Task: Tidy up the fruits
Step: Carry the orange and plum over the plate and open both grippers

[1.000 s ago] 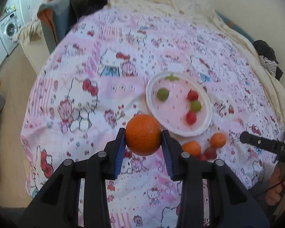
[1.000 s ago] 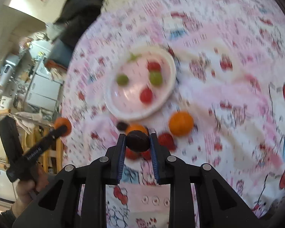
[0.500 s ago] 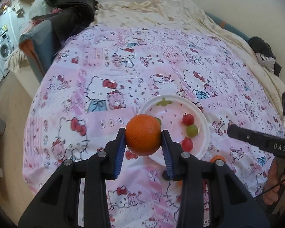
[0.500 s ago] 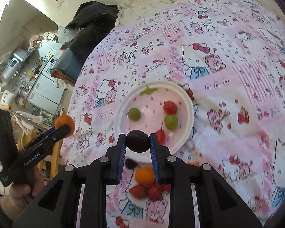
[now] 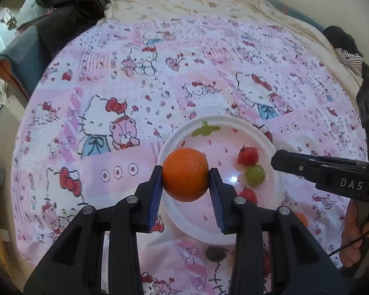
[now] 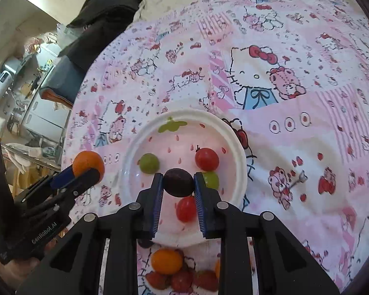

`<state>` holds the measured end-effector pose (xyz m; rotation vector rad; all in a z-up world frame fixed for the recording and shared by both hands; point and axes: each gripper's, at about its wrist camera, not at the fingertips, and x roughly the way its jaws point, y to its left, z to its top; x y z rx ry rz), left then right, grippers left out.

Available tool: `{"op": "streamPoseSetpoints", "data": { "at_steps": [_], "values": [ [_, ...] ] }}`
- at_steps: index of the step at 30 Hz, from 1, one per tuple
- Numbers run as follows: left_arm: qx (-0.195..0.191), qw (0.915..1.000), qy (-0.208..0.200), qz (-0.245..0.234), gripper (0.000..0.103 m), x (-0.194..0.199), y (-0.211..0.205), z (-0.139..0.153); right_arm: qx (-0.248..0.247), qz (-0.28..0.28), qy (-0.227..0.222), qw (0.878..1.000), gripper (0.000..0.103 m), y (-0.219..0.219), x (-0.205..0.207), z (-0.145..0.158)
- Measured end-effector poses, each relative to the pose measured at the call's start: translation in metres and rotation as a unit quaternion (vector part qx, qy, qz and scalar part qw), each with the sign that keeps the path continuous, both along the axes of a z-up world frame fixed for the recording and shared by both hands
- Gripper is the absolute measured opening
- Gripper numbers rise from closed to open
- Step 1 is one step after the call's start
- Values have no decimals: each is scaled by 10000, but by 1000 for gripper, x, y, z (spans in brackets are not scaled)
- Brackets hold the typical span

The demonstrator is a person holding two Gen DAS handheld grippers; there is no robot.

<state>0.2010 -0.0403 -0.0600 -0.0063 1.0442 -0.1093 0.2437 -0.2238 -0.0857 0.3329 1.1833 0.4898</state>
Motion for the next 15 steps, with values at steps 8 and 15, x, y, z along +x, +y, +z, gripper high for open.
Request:
{"op": "streamPoseSetpoints", "data": {
  "at_steps": [8, 15],
  "values": [
    [-34, 9995, 298, -67, 33, 8, -6, -31, -5, -4, 201, 9998, 27, 12, 15, -20],
    [61, 9985, 525, -156, 34, 9, -9, -47, -62, 9, 391, 9992, 28, 21, 21, -37]
  ]
}}
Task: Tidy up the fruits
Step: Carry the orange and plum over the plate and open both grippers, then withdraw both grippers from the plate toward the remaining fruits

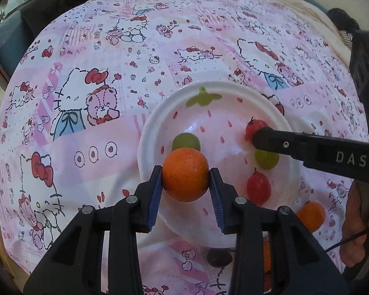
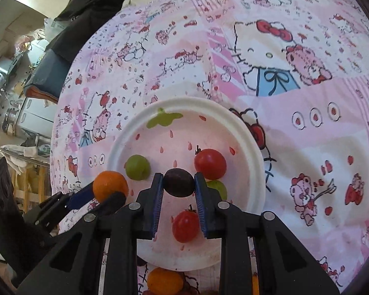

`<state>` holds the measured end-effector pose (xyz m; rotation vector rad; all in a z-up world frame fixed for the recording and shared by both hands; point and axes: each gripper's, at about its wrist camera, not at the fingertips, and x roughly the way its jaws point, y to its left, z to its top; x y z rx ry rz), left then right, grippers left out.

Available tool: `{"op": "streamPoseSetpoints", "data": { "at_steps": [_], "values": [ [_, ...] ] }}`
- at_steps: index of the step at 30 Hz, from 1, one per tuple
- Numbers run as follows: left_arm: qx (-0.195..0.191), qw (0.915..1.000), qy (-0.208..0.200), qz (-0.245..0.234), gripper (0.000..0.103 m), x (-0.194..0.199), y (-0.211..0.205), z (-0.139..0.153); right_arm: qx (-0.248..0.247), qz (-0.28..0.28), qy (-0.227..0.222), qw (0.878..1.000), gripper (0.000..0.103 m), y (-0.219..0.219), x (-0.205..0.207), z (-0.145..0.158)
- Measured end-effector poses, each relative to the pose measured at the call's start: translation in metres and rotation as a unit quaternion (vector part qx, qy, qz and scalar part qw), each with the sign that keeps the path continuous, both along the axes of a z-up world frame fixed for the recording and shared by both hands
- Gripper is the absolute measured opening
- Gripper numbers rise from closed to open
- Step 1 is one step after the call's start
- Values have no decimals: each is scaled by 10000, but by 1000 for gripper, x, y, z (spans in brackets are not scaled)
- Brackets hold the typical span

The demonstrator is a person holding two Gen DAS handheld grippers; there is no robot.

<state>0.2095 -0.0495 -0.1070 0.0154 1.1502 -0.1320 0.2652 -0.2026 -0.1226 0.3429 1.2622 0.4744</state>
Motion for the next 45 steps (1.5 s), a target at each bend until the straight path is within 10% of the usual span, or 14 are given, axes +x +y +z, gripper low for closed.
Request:
{"op": "streamPoseSetpoints", "data": {
  "at_steps": [12, 14, 16, 18, 45],
  "values": [
    [-51, 9999, 90, -135, 36, -1, -3, -2, 327, -159, -39, 9993, 33, -8, 4, 9],
    [-56, 9999, 92, -106, 44, -1, -2, -2, 391, -221, -62, 9990, 62, -9, 5, 13],
    [-107, 9999, -54, -26, 75, -4, 1, 4, 425, -338, -154, 9984, 77, -13, 4, 17],
    [-229, 9995, -217, 58, 81, -6, 5, 12, 387, -387, -231, 9982, 77, -16, 5, 21],
    [-343, 9930, -1023, 481, 86, -50, 30, 79, 154, -734, -1008, 9921, 91, -50, -46, 84]
  ]
}}
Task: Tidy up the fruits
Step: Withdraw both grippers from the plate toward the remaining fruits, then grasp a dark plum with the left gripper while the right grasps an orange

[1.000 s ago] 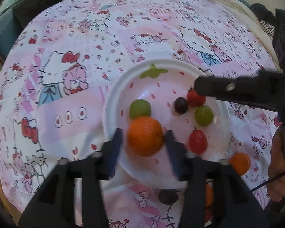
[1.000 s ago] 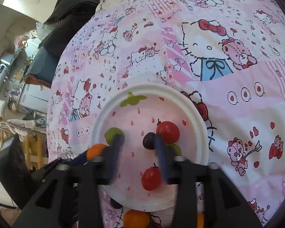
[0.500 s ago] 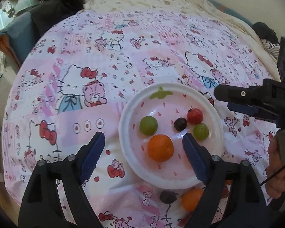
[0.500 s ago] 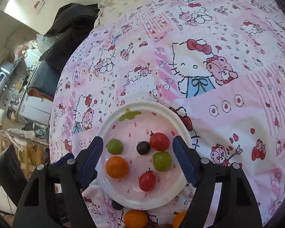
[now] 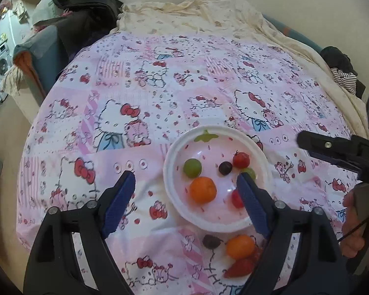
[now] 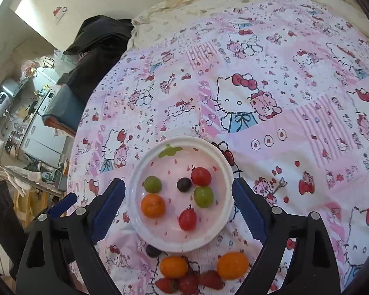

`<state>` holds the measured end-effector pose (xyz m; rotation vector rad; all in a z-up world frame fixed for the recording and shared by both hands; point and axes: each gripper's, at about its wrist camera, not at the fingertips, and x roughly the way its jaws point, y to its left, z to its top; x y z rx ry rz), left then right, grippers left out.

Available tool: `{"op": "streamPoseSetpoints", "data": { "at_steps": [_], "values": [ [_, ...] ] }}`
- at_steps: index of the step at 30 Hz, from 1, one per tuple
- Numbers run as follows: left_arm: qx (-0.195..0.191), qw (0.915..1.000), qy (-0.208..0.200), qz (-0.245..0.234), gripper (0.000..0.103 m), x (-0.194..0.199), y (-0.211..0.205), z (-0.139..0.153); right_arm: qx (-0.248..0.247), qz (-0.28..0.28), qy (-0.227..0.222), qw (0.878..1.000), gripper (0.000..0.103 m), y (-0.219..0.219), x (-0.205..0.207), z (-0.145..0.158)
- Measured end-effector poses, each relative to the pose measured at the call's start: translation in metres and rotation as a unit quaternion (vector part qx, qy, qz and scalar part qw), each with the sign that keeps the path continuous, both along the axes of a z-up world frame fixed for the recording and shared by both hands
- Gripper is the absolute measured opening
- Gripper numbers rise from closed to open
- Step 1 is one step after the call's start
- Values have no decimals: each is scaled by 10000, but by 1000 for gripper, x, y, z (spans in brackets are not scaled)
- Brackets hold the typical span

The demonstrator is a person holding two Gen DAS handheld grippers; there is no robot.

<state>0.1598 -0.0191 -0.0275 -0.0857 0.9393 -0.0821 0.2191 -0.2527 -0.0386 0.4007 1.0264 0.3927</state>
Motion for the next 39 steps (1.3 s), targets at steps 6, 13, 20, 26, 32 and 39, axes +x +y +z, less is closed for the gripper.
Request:
{"op": "streamPoseSetpoints", "data": {
  "at_steps": [6, 13, 20, 26, 32, 39],
  "values": [
    [-88, 9997, 8, 246, 90, -20, 15, 7, -24, -172, 12, 9998, 91, -14, -24, 4],
    [-62, 9993, -35, 372, 90, -42, 26, 13, -29, -347, 43, 9994, 91, -26, -60, 5],
    [-101, 9984, 45, 553, 90, -57, 36, 12, -49, -430, 144, 9990, 91, -32, -85, 2],
    [-338, 9965, 443, 617, 90, -60, 39, -7, 13, -517, 381, 9979, 91, -35, -99, -12],
    [-598, 9925, 976, 429, 82, -53, 24, -40, -90, -524, 473, 9975, 91, -37, -101, -19],
    [-768, 9805, 1807, -59, 46, -32, -13, -91, 14, -618, 548, 9966, 91, -45, -96, -22]
  ]
}}
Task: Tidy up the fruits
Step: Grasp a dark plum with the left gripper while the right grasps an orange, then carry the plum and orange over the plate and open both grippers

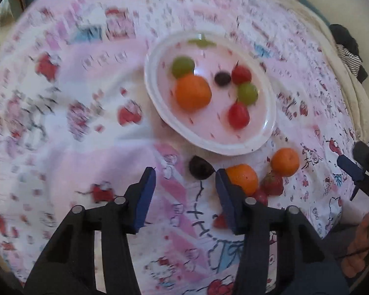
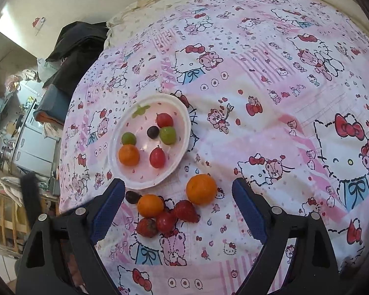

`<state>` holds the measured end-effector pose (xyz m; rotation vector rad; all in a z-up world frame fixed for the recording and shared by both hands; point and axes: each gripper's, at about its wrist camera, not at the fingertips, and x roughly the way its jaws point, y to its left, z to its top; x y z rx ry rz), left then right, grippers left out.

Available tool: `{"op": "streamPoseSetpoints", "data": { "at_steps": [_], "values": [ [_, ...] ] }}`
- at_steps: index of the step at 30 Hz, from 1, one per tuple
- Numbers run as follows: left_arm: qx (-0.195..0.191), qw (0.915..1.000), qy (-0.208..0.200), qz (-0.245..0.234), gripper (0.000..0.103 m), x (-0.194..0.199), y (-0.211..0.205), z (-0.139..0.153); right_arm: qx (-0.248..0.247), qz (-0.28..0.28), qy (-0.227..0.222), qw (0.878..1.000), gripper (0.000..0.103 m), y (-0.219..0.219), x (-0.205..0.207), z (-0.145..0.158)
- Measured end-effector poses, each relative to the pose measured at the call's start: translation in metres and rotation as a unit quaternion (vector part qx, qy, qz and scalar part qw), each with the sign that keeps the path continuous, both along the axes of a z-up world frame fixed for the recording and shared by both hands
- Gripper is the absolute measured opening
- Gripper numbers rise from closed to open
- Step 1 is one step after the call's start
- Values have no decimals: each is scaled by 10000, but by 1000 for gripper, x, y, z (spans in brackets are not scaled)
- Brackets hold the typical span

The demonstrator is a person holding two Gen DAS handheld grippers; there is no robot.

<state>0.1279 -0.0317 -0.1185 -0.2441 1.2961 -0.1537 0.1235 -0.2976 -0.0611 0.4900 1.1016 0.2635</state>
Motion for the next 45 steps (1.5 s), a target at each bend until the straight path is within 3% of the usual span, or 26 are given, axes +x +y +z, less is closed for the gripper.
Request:
{"op": "streamPoseSetpoints", "data": {
  "at_steps": [6, 9, 12, 18, 21, 22, 23, 25, 32, 35, 45],
  "values": [
    [-166, 9997, 185, 48, 46, 11, -9, -13, 66, 1, 39, 10000, 91, -1, 4, -1],
    [-171, 9993, 336, 50, 29, 15, -12, -23, 133, 38, 43, 9999, 91, 1, 5, -2],
    [-214, 9991, 355, 82, 22, 16, -12, -29, 249, 61, 159, 9995, 91, 3, 6, -8],
    [-91, 9996, 246, 37, 19, 13, -12, -21, 222, 30, 234, 9995, 91, 2, 8, -13],
    [24, 9999, 79, 122, 19, 7, -3, -9, 152, -23, 500, 9986, 91, -1, 12, -24],
    [32, 9999, 34, 151, 19, 6, 0, -6, 94, -19, 630, 9980, 88, -1, 15, -30],
    [21, 9998, 2, 193, 19, 4, 4, -3, 63, 12, 784, 9969, 77, 0, 18, -38],
    [18, 9997, -10, 247, 19, 2, 10, 0, 59, 56, 1062, 9943, 67, 3, 23, -52],
    [69, 9996, -177, 222, 19, -4, 14, 12, -533, 328, 1487, 9869, 58, 31, 36, -83],
    [77, 9993, -341, 121, 19, -7, 12, 19, -835, 457, 1437, 9850, 45, 38, 35, -84],
    [219, 9979, -586, 138, 19, -12, 14, 33, -478, 193, 1022, 9934, 43, 15, 23, -59]
  ]
}}
